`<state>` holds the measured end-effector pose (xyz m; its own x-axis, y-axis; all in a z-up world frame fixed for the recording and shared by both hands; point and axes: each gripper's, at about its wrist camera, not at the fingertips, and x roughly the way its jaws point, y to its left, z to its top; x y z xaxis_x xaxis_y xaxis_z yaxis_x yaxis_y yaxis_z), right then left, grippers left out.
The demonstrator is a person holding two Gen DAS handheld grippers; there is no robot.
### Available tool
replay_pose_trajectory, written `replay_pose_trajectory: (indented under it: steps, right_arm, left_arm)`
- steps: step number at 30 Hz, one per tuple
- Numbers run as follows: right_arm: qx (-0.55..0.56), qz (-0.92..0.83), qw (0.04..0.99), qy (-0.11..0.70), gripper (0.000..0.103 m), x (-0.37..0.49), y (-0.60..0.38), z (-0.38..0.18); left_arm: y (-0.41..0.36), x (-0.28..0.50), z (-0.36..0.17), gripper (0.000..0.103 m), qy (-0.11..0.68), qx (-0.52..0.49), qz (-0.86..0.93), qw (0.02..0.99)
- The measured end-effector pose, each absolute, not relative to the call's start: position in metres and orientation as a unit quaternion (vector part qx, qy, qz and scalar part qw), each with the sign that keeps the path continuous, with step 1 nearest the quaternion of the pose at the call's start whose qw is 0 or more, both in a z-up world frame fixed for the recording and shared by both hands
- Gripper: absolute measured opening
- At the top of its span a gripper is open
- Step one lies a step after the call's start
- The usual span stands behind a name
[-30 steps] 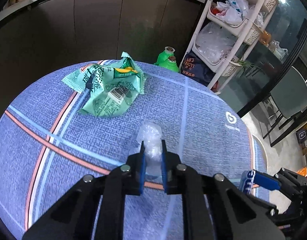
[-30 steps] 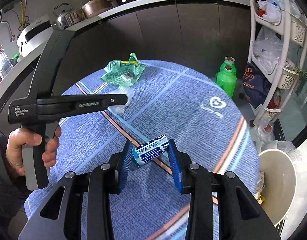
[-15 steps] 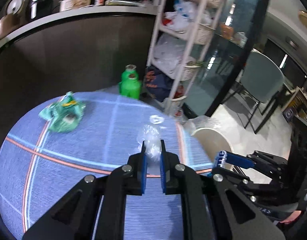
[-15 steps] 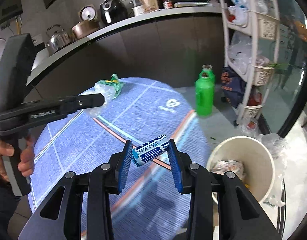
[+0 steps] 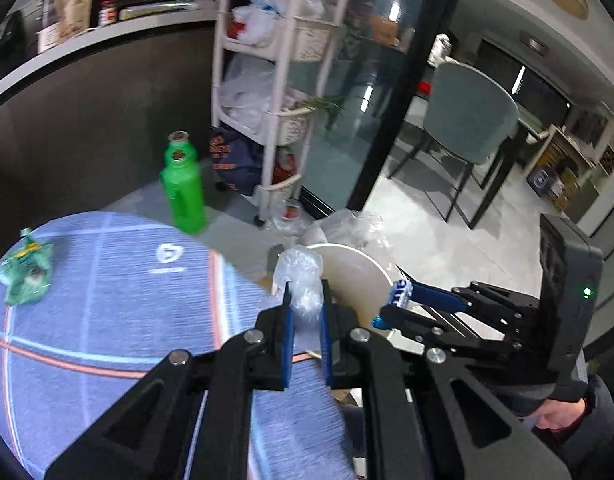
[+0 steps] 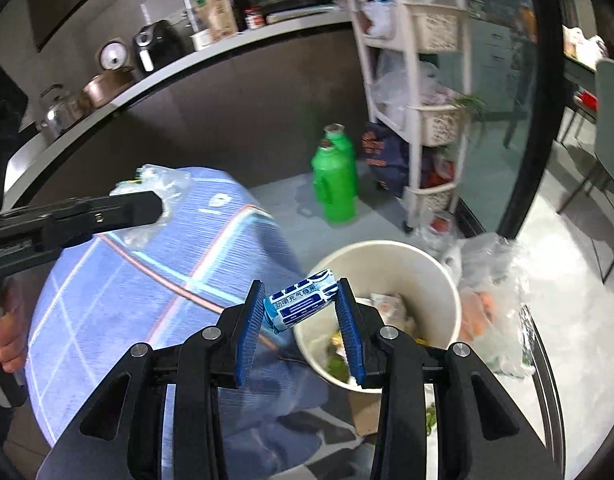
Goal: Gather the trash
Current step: 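Carry the clear plastic and mint pack over the white bin, then open both tools to drop the plastic and mint pack into the bin, then move both tools back over the table toward the green snack bag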
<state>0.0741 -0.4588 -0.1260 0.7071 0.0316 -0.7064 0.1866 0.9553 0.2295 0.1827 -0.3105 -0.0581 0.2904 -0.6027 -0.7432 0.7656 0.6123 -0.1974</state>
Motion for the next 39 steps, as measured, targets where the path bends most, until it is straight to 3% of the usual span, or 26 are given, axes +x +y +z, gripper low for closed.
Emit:
replay_pose_trajectory:
  steps: [18,20,21,22,23,24,26,28,30,39]
  right_arm:
    - [0.190,-0.063,0.878,0.434,0.037,0.091,-0.512,-0.216]
    - [0.195,-0.060,0.876,0.437,0.045,0.093,-0.515,-0.221]
    - [0.196,-0.058,0.876,0.437,0.050,0.093,-0.516,-0.223]
    - [0.193,-0.060,0.878,0.433,0.063,0.093,-0.516,-0.225]
    - [0.189,-0.060,0.881,0.429,0.069,0.093,-0.516,-0.225]
    - [0.185,-0.058,0.883,0.427,0.070,0.092,-0.516,-0.225]
    - [0.180,-0.052,0.885,0.426,0.084,0.092,-0.516,-0.227]
    - [0.176,-0.050,0.887,0.424,0.091,0.090,-0.516,-0.228]
    - [0.177,-0.051,0.886,0.426,0.095,0.090,-0.517,-0.228]
    - [0.179,-0.057,0.886,0.423,0.095,0.091,-0.511,-0.214]
  left_arm:
    - [-0.396,0.195,-0.119,0.014,0.454,0.139,-0.449,0.757]
    - [-0.400,0.196,-0.122,0.019,0.453,0.147,-0.447,0.757]
    - [-0.403,0.197,-0.124,0.027,0.450,0.152,-0.444,0.760]
    - [-0.404,0.196,-0.124,0.046,0.447,0.155,-0.441,0.763]
    - [-0.405,0.197,-0.124,0.058,0.441,0.155,-0.433,0.771]
    - [-0.405,0.198,-0.122,0.075,0.432,0.152,-0.422,0.782]
    - [-0.403,0.202,-0.120,0.085,0.420,0.143,-0.410,0.797]
    - [-0.401,0.207,-0.117,0.097,0.415,0.134,-0.398,0.807]
    - [-0.398,0.211,-0.114,0.099,0.407,0.128,-0.382,0.820]
    - [-0.381,0.219,-0.103,0.099,0.402,0.120,-0.358,0.834]
